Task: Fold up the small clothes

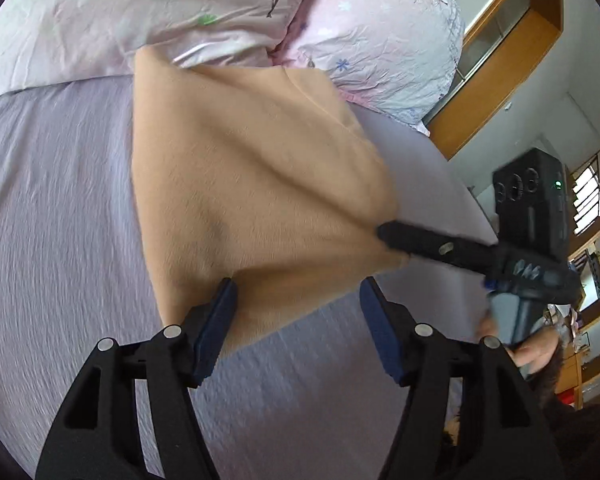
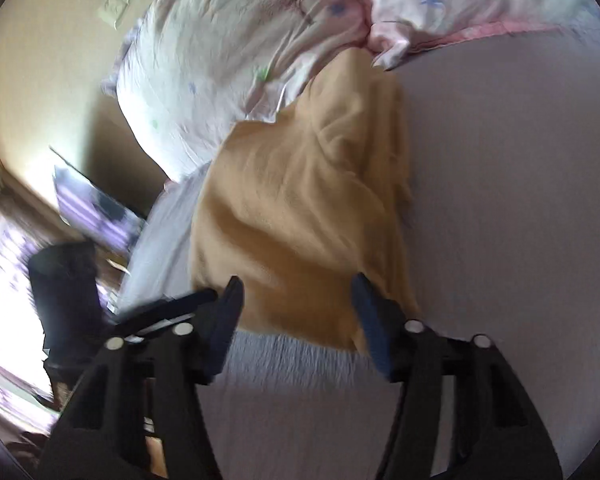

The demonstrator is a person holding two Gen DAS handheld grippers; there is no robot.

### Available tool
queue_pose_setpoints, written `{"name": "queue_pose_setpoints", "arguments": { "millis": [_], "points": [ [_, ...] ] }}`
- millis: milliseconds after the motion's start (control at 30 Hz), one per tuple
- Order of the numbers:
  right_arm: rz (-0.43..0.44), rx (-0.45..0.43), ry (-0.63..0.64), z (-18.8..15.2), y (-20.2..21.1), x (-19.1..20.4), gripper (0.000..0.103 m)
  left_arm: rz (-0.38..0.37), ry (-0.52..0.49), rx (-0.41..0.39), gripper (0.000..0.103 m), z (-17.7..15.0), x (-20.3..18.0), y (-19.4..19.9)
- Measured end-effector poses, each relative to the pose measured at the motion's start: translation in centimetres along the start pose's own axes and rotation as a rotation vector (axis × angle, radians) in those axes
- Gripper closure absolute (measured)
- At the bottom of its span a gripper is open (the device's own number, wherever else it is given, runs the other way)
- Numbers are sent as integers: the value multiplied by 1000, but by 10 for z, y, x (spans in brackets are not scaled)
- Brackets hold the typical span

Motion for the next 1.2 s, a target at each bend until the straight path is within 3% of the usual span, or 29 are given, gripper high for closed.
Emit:
{"name": "queue_pose_setpoints", "arguments": {
  "millis": [33,67,100,167,267,300,467,600,1200],
  "points": [
    [-20,-30,26,-3,13,6,38,16,-8,-20,38,-2,0,7],
    [-59,-56,55,-5,24,9,17,47,-20,-44,31,-5,2,17],
    [-125,-90,101,-7,37,12,9,95,-27,-67,17,-10,5,26],
    [-211,-109,180,-16,49,15,5,221,-35,-103,9,-20,15,36],
    [-350,-53,255,-38,48,8,5,407,-63,-103,7,-36,28,41],
    [-388,-28,279,-46,40,7,5,432,-66,-95,7,-40,30,39],
    [-467,41,339,-65,6,-3,5,470,-48,-32,6,-56,42,24],
    [-536,68,353,-70,-4,-14,5,530,-66,-36,2,-60,46,21],
    [-558,72,361,-79,-4,-15,2,540,-66,-83,1,-62,44,20]
  ]
}}
Point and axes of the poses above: each gripper's, at about its wrist camera, not at the fingertips, and y roughly against the way its jaws point, x to its left, z to its top, the point moved 10 cm from there along -y, roughly the way its jaws point, and after that the axes turned 13 degrees about z, right-handed, at the moved point
